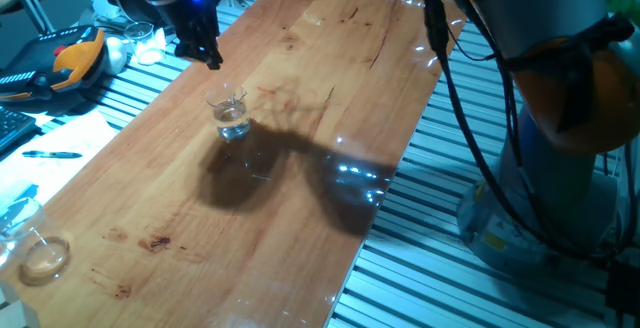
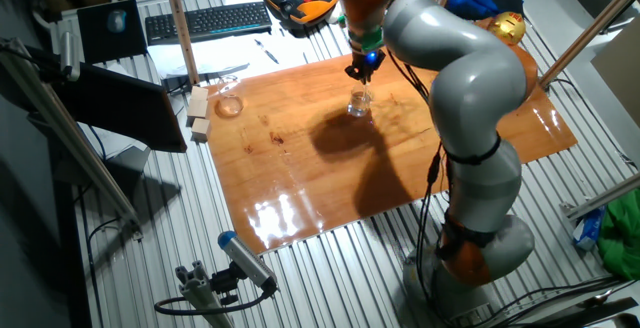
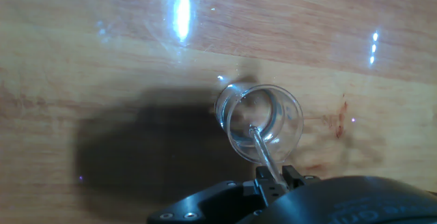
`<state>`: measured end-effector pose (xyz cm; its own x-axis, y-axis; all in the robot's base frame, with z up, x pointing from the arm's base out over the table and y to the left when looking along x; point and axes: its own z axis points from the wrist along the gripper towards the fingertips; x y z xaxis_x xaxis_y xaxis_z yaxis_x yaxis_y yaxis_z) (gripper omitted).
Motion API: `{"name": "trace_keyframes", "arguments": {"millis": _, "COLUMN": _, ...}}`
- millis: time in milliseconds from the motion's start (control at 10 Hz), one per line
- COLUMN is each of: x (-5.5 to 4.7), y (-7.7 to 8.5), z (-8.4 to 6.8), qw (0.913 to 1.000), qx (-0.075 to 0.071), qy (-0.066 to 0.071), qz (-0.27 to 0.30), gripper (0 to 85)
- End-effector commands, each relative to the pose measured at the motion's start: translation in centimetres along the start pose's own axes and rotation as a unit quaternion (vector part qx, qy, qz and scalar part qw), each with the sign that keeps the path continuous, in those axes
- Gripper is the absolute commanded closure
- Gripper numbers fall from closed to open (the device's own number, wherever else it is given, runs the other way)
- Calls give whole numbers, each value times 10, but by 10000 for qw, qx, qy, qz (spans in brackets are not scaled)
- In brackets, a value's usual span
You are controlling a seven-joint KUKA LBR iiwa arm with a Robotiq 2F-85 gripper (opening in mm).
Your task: Stir the beaker with a glass rod
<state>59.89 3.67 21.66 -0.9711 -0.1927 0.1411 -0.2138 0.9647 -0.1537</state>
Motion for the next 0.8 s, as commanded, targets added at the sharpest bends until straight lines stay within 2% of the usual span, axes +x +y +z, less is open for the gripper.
{"name": "trace_keyframes", "arguments": {"millis": 0, "x": 0, "y": -1, "z": 0, "qw": 10000, "qx": -74, "qy": 14, "qz": -22, "gripper": 850}}
{"name": "trace_keyframes", "arguments": {"millis": 200, "x": -2, "y": -3, "z": 1, "qw": 9997, "qx": -188, "qy": 97, "qz": -149, "gripper": 850}}
{"name": "trace_keyframes", "arguments": {"millis": 400, "x": -1, "y": -7, "z": 1, "qw": 9997, "qx": -200, "qy": 48, "qz": -136, "gripper": 850}}
{"name": "trace_keyframes", "arguments": {"millis": 700, "x": -1, "y": -10, "z": 4, "qw": 9993, "qx": -364, "qy": -17, "qz": -25, "gripper": 850}}
